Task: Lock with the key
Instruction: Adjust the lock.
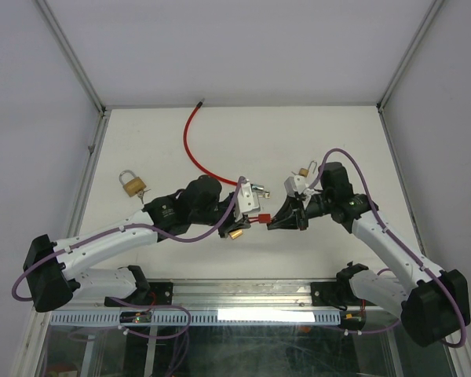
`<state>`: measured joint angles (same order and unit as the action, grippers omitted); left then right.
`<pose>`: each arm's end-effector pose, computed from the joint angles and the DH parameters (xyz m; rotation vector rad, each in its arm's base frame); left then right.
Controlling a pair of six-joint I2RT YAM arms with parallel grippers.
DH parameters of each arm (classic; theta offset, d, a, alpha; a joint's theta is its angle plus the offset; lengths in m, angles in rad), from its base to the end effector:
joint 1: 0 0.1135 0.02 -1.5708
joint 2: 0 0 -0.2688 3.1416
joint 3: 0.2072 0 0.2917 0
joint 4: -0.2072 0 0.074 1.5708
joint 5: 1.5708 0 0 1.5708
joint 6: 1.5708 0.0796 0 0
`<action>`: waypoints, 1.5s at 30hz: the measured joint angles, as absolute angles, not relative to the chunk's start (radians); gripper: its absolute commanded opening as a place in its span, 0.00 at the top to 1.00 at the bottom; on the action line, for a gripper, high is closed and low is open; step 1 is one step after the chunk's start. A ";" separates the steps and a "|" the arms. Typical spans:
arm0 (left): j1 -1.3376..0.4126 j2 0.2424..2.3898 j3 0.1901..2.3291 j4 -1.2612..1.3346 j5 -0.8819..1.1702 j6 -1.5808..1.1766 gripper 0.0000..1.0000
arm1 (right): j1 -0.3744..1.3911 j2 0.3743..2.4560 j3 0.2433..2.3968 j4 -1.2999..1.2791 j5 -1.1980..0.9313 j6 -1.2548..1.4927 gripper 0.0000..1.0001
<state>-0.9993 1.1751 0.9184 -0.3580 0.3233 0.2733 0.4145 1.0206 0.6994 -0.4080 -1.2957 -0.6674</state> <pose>0.1571 -0.2911 0.2609 1.4862 1.6925 -0.7551 0.1893 0.1670 0.2457 -1.4878 1.2616 1.2828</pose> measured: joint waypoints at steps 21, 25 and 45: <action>-0.999 1.198 0.918 -0.368 0.335 0.277 1.00 | 0.414 1.049 0.722 -0.505 -1.242 -0.752 0.63; -0.999 1.213 0.921 -0.389 0.328 0.277 1.00 | 0.414 1.055 0.761 -0.561 -1.206 -0.788 0.61; -0.999 1.252 1.003 -0.493 0.314 0.299 1.00 | 0.486 1.119 0.895 -0.768 -1.014 -0.873 0.67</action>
<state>-0.9985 1.2522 1.0027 -0.4927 0.3141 0.2989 0.4862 1.1191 0.8951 -0.7681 -1.0142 -0.8734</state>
